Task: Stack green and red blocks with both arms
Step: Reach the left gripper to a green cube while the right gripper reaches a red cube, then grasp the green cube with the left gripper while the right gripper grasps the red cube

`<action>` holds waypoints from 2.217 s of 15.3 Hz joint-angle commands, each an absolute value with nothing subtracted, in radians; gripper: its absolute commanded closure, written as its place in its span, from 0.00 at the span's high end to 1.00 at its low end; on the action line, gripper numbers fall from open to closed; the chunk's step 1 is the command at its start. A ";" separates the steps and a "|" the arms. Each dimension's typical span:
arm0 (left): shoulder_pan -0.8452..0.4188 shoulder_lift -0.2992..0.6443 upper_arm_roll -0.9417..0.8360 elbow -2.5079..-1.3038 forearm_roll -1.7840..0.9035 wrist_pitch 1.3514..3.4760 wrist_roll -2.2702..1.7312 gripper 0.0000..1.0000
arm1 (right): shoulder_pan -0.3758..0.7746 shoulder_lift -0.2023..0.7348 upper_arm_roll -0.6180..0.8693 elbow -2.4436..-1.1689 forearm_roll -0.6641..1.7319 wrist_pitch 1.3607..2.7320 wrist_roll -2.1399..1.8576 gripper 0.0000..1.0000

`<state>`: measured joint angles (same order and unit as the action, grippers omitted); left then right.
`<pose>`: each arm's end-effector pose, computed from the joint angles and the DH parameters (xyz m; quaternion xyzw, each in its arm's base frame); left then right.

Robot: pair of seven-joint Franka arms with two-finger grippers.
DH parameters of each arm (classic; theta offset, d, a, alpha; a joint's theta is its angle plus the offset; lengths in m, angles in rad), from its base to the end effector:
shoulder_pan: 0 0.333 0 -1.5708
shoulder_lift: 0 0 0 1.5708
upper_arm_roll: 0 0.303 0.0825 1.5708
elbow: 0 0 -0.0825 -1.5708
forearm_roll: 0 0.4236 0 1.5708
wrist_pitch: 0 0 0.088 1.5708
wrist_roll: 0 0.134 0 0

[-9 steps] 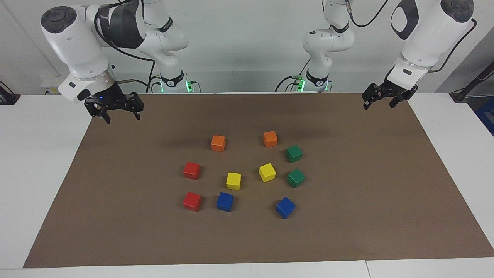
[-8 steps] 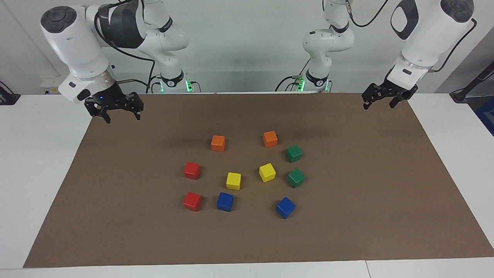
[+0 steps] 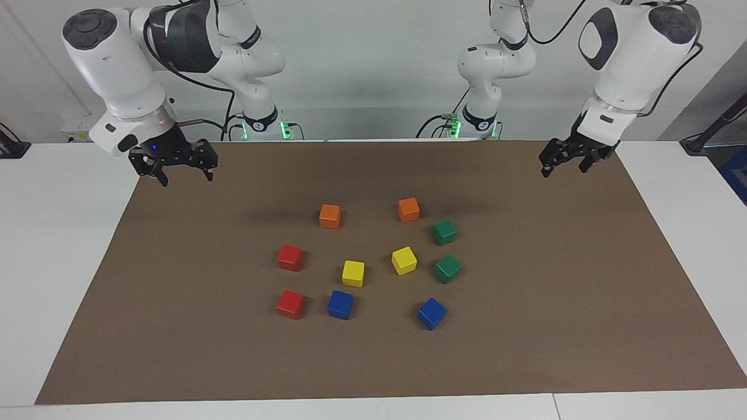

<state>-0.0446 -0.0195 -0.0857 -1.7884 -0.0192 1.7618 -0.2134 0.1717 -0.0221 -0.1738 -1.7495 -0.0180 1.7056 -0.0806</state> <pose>0.5898 -0.0798 0.5004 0.9990 0.0434 -0.0050 0.0078 0.5922 -0.0041 0.5171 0.9991 0.0406 -0.0113 0.0065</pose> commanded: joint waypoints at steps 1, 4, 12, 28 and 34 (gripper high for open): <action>-0.135 0.057 -0.077 -1.854 -0.029 1.906 -0.349 1.00 | 0.231 -0.040 -0.164 -1.792 -0.003 1.738 0.129 1.00; -0.280 0.100 -0.077 -2.000 -0.029 2.148 -0.529 1.00 | 0.307 0.027 -0.164 -1.801 -0.002 1.791 0.306 1.00; -0.405 0.252 -0.074 -2.017 -0.025 2.281 -0.765 1.00 | 0.380 0.193 -0.160 -1.924 0.026 2.149 0.540 1.00; -0.379 0.244 -0.071 -1.963 0.078 2.155 -0.677 1.00 | 0.425 0.321 -0.161 -2.016 0.063 2.365 0.575 0.89; -0.393 0.238 -0.074 -2.060 0.078 2.236 -0.666 1.00 | 0.419 0.342 -0.160 -2.016 0.063 2.427 0.586 0.04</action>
<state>-0.3872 0.2542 -0.0762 -2.0034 0.0591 2.1838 -0.6746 0.4257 0.3365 -0.1628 -2.0061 0.0565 2.3901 0.5878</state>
